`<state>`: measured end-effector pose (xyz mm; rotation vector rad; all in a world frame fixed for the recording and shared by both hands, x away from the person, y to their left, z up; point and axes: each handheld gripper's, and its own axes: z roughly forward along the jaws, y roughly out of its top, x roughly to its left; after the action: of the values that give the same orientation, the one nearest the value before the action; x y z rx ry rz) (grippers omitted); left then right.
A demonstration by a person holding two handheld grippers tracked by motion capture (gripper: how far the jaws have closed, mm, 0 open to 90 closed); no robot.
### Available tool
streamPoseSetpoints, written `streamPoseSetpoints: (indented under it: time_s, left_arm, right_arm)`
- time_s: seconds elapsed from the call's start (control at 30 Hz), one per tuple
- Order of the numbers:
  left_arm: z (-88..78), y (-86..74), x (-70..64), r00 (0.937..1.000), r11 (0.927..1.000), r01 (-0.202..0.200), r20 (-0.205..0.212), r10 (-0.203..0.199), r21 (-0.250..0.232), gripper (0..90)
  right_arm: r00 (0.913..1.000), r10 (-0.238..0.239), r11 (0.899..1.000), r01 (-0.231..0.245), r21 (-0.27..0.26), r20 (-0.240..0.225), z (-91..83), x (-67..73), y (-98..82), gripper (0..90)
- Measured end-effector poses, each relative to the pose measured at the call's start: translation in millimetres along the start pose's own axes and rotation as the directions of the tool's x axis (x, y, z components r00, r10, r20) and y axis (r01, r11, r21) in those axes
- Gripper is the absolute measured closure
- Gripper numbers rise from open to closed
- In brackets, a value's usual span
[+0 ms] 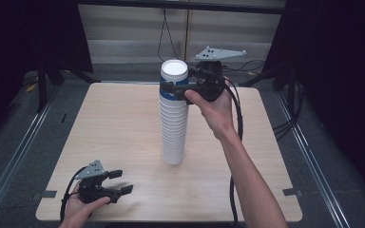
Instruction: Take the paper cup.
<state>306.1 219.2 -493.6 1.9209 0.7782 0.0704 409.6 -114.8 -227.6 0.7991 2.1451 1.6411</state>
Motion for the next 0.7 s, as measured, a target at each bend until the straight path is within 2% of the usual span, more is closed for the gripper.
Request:
streamPoseSetpoints:
  time_s: [0.23,0.33,0.43,0.7]
  left_arm:
    - [-0.4,-0.1,-0.5,1.0,1.0,-0.002,0.005,0.002,-0.002,23.9]
    - [0.3,-0.3,0.5,1.0,1.0,-0.001,0.002,0.001,0.002,24.0]
    - [0.4,-0.3,0.5,1.0,1.0,-0.001,0.0,0.001,0.003,24.0]
    - [0.1,-0.4,0.4,1.0,1.0,-0.002,0.002,0.002,0.003,23.9]
  right_arm:
    - [1.0,-0.006,1.0,0.006,0.012,0.008,1.8,0.4,-5.3,21.1]
    - [0.9999,-0.007,1.0,0.007,0.008,0.013,2.1,0.1,-8.1,22.5]
    - [0.9996,-0.007,1.0,0.007,0.014,0.026,1.8,0.7,-6.5,23.0]
    - [0.9997,-0.016,1.0,0.016,0.008,0.021,1.6,1.5,-4.0,22.3]
